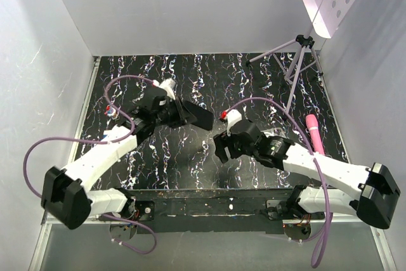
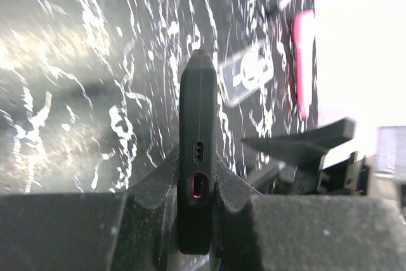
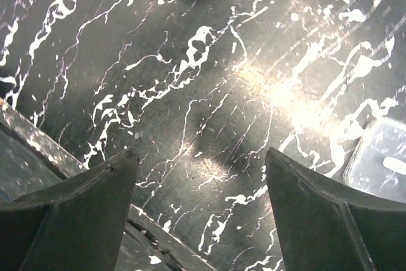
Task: Take the phone out of the phone case
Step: Pick up the phone at the center of the board.
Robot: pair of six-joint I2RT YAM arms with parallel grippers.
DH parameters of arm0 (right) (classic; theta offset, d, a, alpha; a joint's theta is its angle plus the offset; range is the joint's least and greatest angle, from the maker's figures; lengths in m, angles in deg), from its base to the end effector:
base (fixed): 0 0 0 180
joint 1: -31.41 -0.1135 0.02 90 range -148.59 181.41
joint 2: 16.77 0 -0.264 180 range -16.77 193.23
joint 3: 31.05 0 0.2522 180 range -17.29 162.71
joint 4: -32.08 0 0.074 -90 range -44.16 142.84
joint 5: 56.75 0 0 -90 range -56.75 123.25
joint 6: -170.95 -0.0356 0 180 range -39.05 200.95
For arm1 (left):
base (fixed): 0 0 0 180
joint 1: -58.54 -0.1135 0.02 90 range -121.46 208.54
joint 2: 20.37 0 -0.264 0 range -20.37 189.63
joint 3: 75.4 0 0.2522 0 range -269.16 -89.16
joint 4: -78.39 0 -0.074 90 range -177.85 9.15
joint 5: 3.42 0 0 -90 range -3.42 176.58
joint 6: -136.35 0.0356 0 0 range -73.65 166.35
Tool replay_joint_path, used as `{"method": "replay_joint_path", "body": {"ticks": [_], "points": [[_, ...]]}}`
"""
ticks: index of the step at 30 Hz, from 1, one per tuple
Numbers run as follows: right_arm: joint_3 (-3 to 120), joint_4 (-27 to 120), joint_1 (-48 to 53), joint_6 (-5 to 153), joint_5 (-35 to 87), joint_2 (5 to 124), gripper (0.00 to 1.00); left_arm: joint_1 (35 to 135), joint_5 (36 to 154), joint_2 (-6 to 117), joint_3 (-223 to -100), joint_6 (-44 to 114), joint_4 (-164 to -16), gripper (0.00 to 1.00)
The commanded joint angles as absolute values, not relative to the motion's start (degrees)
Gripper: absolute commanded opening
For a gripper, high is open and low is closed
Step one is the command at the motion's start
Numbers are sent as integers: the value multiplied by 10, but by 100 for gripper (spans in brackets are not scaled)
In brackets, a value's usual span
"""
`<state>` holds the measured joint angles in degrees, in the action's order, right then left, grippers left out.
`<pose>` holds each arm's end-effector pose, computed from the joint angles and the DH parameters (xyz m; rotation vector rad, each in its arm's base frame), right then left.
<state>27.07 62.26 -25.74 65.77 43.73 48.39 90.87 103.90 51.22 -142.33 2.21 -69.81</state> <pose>0.1390 0.2033 0.2562 -0.7104 2.1382 0.4924 0.2266 -0.1559 0.2793 -0.0630 2.3890 -1.0290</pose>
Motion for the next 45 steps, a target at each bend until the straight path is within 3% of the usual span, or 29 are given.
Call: {"method": "replay_joint_path", "body": {"ticks": [1,5,7,9,15,19,26,31,33,35,45], "points": [[246,594,-238,474,502,441,91,907,850,451,-1477,14,-667,0],[157,482,-137,247,337,397,96,907,916,450,-1475,-26,-721,0],[54,256,-97,145,235,376,95,907,960,449,-1453,-65,-781,0],[-24,50,-89,83,235,366,95,907,998,449,-1421,-118,-843,0],[-56,-33,-95,54,252,367,94,910,1067,455,-1300,-301,-1097,0],[-61,-122,-97,40,250,389,91,918,1064,450,-1273,-339,-1132,0],[-7,-71,-113,71,252,397,89,938,1054,448,-1220,-402,-1212,0],[21,39,-112,75,287,371,82,953,1043,448,-1187,-431,-1270,0],[15,54,-112,69,304,360,76,958,1037,441,-1183,-432,-1269,0],[4,45,-112,58,322,350,64,961,1033,433,-1183,-431,-1267,0],[7,67,-110,72,369,333,62,983,1033,459,-1176,-449,-1307,0]]}}
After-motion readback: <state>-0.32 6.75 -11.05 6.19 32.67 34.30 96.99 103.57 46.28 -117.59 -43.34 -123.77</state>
